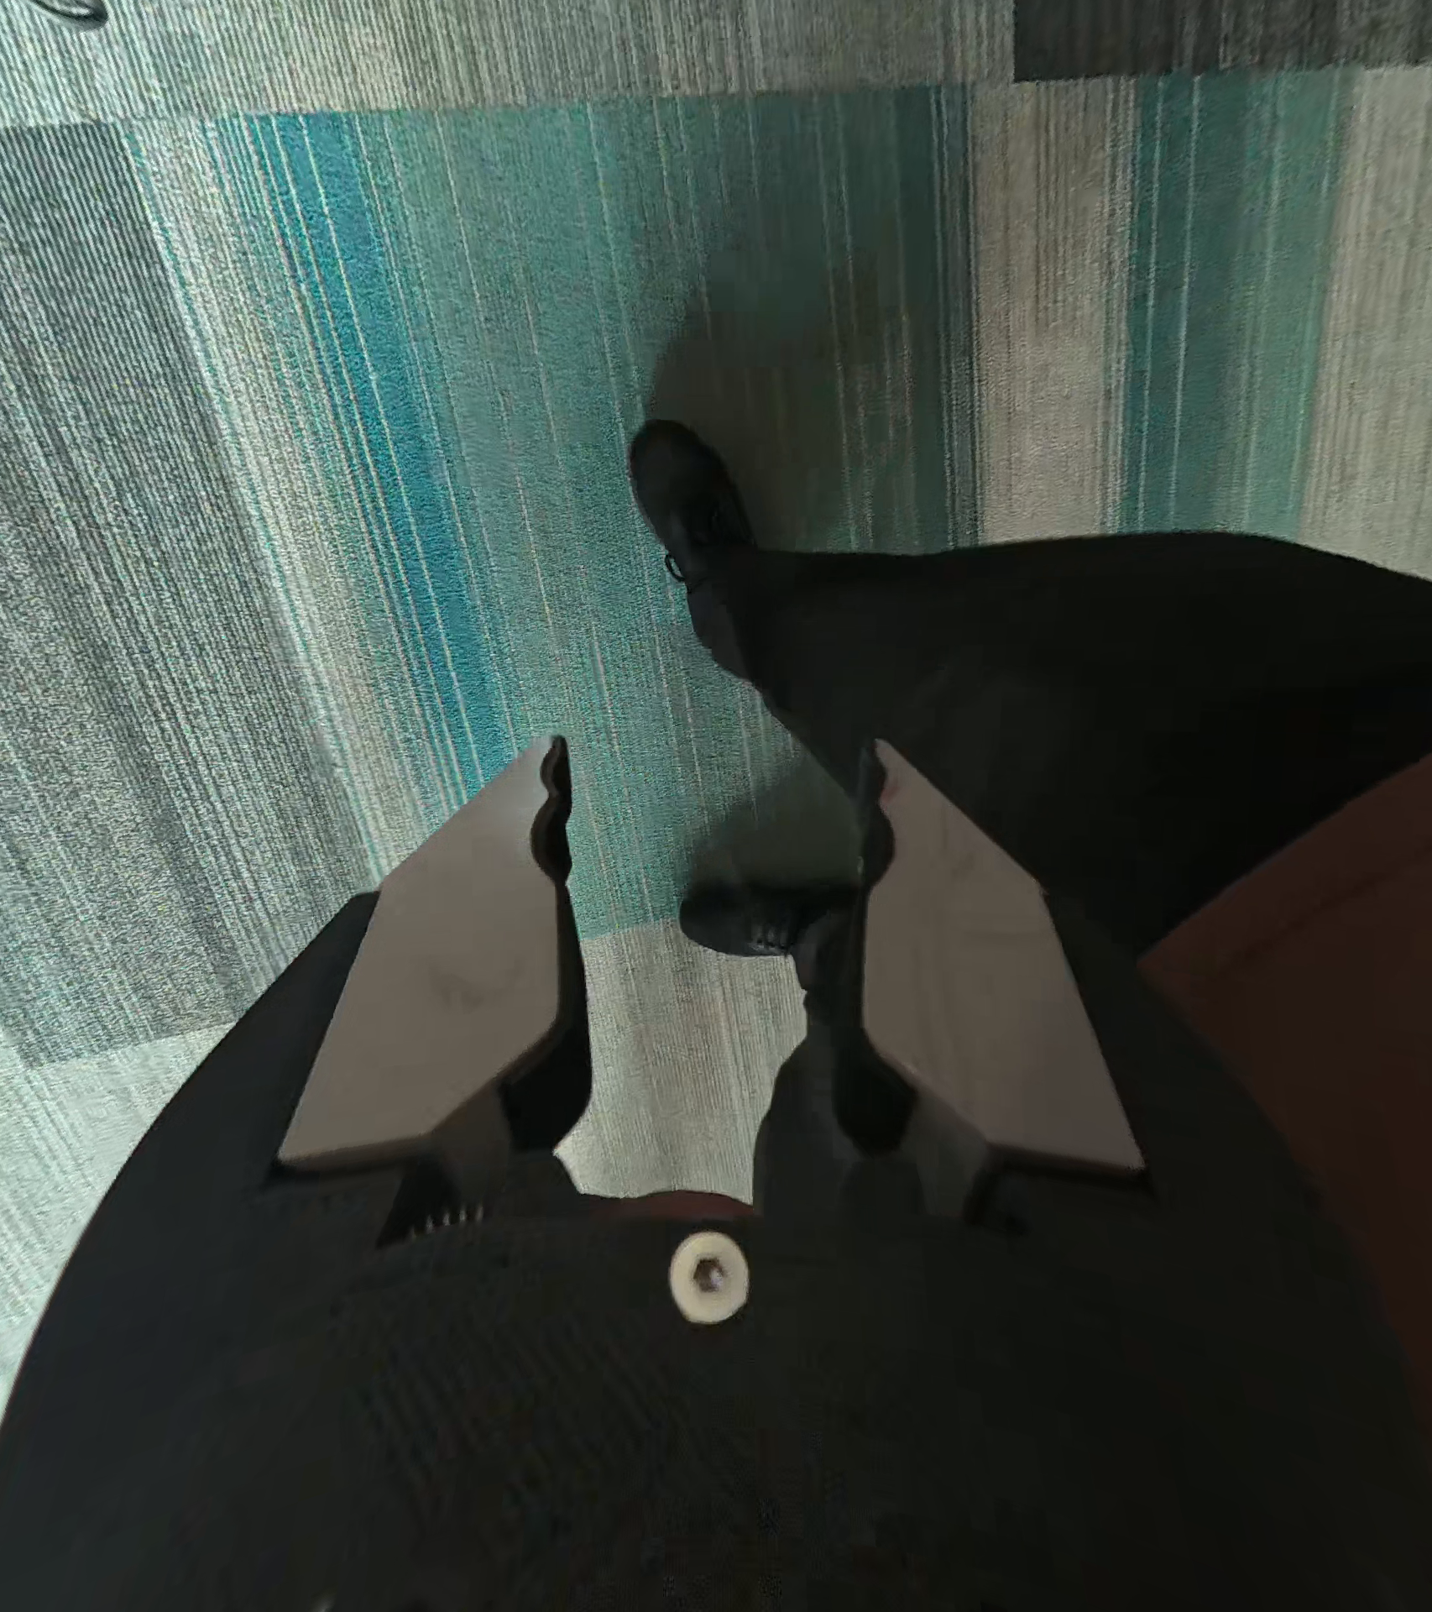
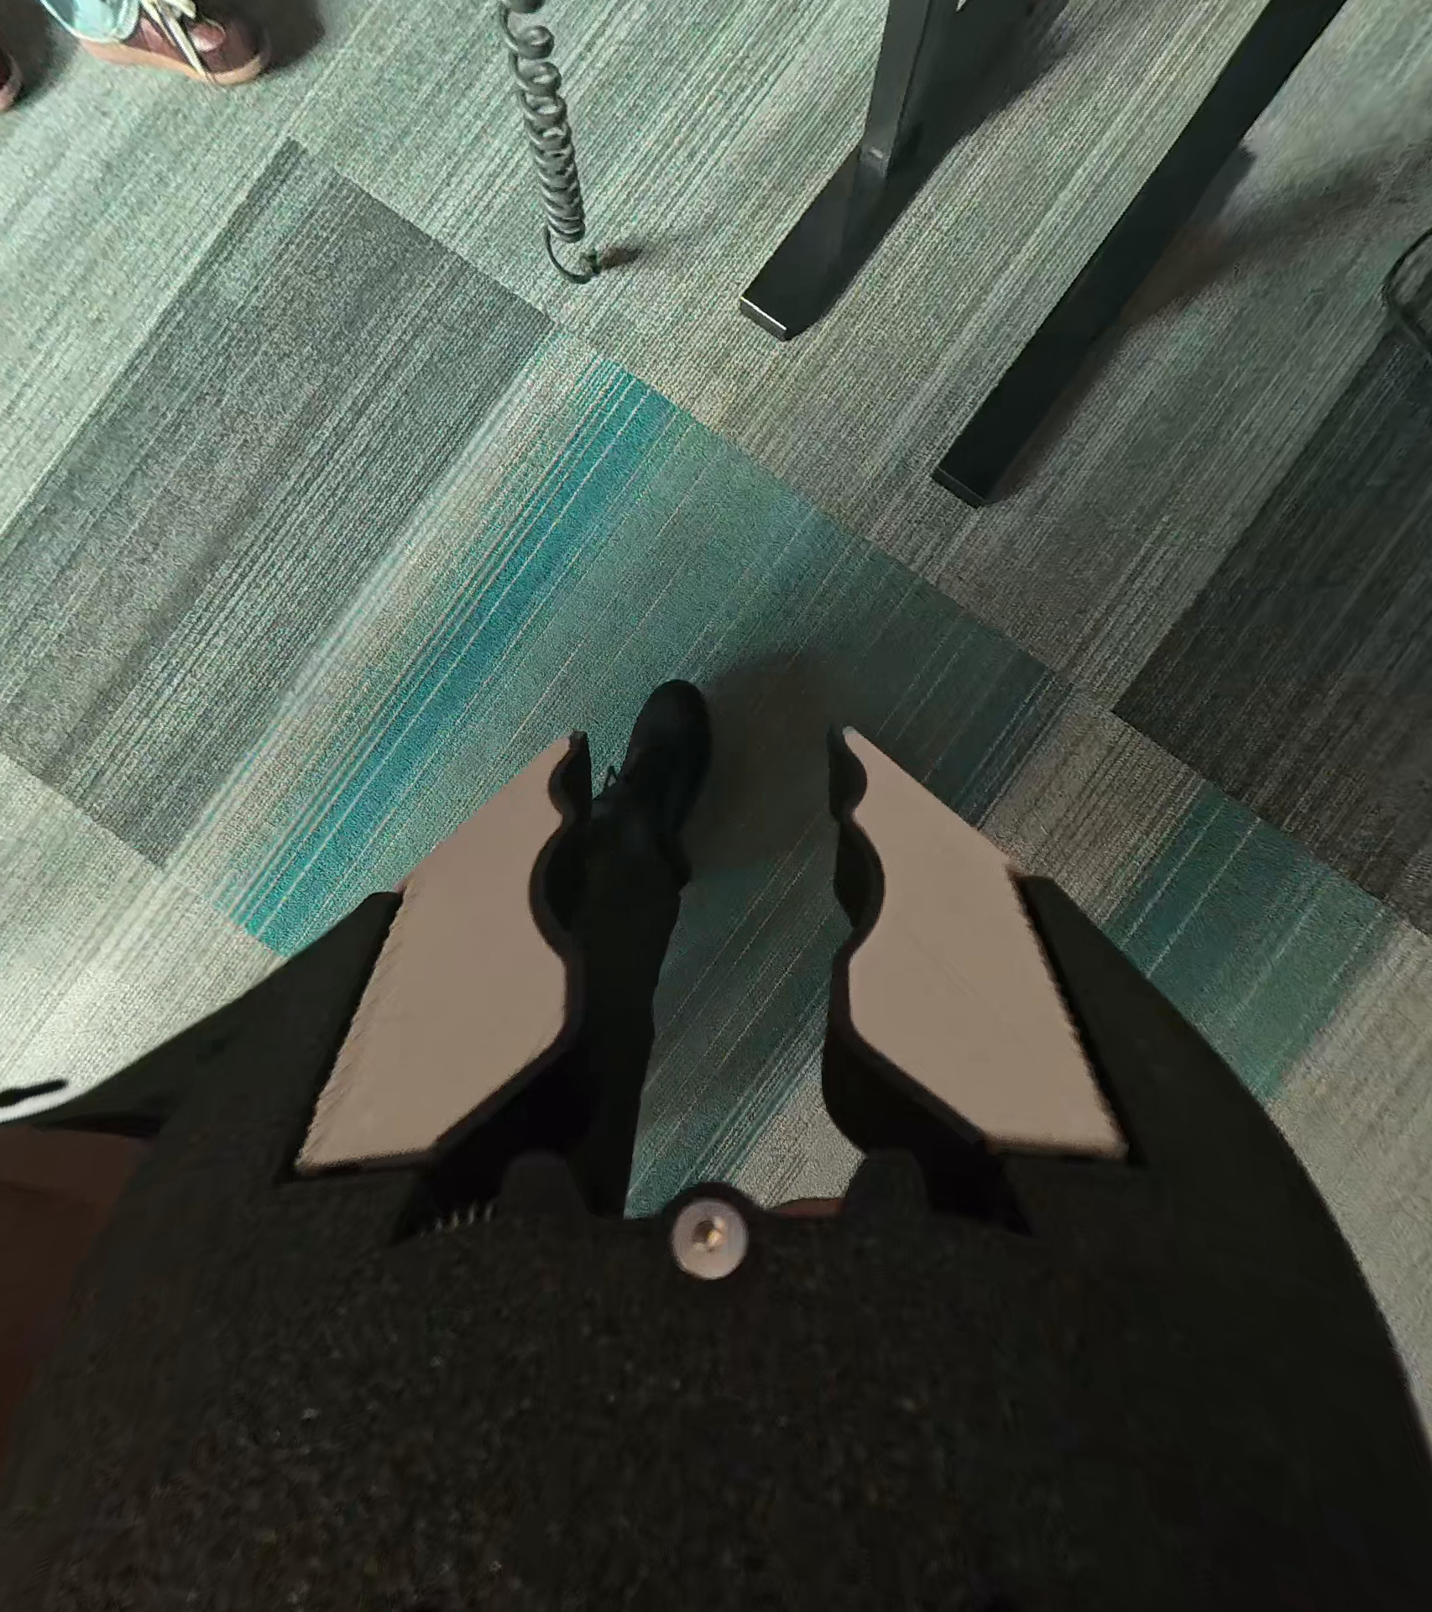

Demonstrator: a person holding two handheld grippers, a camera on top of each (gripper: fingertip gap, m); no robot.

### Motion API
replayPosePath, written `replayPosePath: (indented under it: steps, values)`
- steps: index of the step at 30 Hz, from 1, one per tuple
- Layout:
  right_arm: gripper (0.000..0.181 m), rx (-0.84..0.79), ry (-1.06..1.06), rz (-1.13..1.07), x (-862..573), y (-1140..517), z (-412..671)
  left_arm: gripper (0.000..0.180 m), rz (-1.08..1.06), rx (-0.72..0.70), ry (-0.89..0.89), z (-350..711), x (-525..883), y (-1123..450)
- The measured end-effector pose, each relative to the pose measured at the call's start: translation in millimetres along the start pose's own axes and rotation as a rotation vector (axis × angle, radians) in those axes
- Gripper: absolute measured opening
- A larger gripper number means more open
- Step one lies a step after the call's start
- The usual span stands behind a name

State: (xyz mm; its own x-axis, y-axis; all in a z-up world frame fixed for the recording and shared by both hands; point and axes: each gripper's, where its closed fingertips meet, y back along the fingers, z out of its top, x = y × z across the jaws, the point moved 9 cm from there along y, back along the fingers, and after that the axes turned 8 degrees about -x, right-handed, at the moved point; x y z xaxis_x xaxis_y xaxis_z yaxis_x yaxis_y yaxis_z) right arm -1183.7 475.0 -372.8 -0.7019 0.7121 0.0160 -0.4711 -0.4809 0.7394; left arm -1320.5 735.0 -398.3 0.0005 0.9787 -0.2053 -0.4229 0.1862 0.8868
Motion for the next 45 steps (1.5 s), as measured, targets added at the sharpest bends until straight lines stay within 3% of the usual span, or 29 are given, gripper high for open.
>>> replayPosePath:
  steps: [7,14,17,21,26,29,30,32,34,39,43,45]
  values:
    - [0.052,0.106,-0.041,0.107,-46.6,-86.7,55.1,0.058,-0.026,0.144,0.035,75.5,44.7,-23.2]
    - [0.049,0.137,-0.059,0.128,-100.9,-128.7,109.1,0.055,-0.15,0.109,-0.062,214.6,70.1,-62.2]
    - [0.049,0.142,-0.097,0.084,-123.5,-142.9,125.6,0.055,-0.109,0.076,-0.152,283.5,93.5,-73.1]
    - [0.049,0.154,-0.202,0.003,-148.5,-154.4,141.8,0.056,0.122,-0.072,-0.269,414.6,174.2,-59.0]
    - [0.048,0.206,-0.239,-0.123,-168.7,-166.8,163.1,0.07,0.335,-0.197,-0.169,575.4,326.1,-45.3]
    - [0.048,0.227,-0.309,-0.195,-179.1,-172.5,190.8,0.074,0.307,-0.076,-0.075,621.7,389.7,-76.4]
    - [0.048,0.211,-0.325,-0.208,-182.4,-173.8,205.0,0.072,0.288,-0.034,-0.075,628.0,401.5,-88.4]
    - [0.048,0.184,-0.299,-0.243,-191.3,-180.0,238.8,0.025,0.136,0.049,-0.056,629.7,407.4,-108.7]
    - [0.048,0.138,-0.266,-0.26,-197.9,-184.5,280.1,0.012,0.175,0.052,-0.102,630.5,405.4,-111.6]
    - [0.044,-0.012,-0.09,-0.036,-171.2,-237.6,406.0,0.019,0.097,-0.043,-0.148,628.2,367.6,-109.3]
    - [0.046,-0.066,0.013,0.269,-109.3,-315.5,495.8,0.025,0.038,-0.031,-0.217,624.5,331.0,-103.1]
    - [0.049,-0.084,0.008,0.405,-76.8,-344.9,539.4,0.053,0.05,-0.124,-0.12,629.7,342.7,-73.5]
